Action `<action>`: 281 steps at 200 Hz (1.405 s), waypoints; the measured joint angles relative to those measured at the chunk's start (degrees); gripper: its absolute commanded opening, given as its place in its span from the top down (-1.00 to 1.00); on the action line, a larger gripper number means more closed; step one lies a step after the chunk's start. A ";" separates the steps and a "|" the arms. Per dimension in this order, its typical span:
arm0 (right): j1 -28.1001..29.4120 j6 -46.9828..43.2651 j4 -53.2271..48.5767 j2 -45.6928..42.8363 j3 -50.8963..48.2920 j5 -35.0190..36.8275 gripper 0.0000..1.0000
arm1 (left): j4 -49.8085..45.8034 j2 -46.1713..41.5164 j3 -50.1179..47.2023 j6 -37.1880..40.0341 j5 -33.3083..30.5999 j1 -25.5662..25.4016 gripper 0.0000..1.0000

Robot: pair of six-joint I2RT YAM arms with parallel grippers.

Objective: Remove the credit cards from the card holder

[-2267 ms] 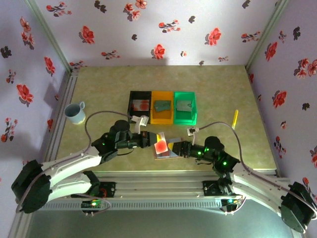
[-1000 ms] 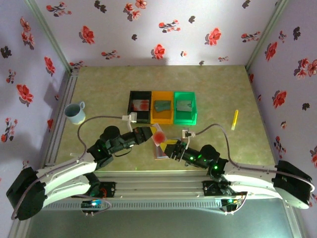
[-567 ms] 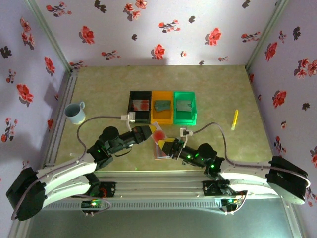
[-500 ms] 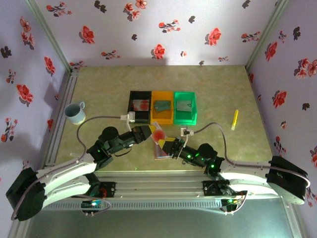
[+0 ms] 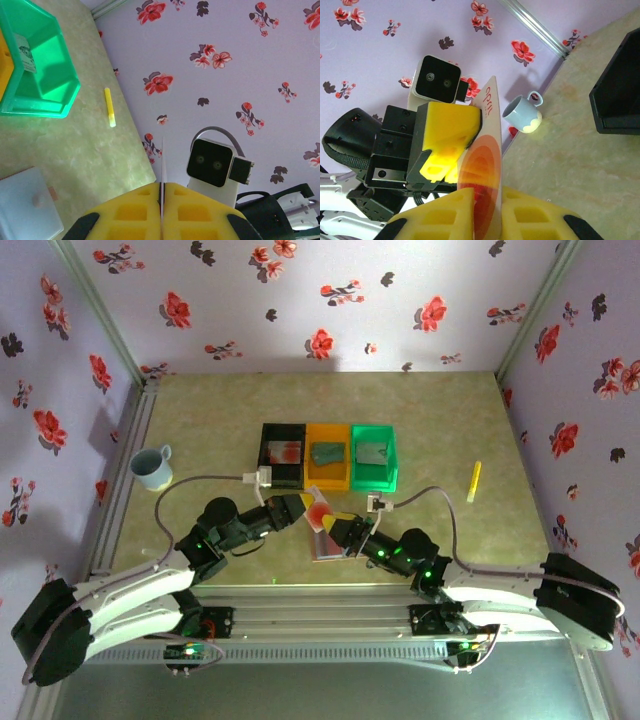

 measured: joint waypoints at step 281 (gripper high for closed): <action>-12.94 -4.28 -41.00 -13.44 10.05 -42.62 1.00 | -69.61 -7.43 24.35 34.10 31.76 11.34 -0.24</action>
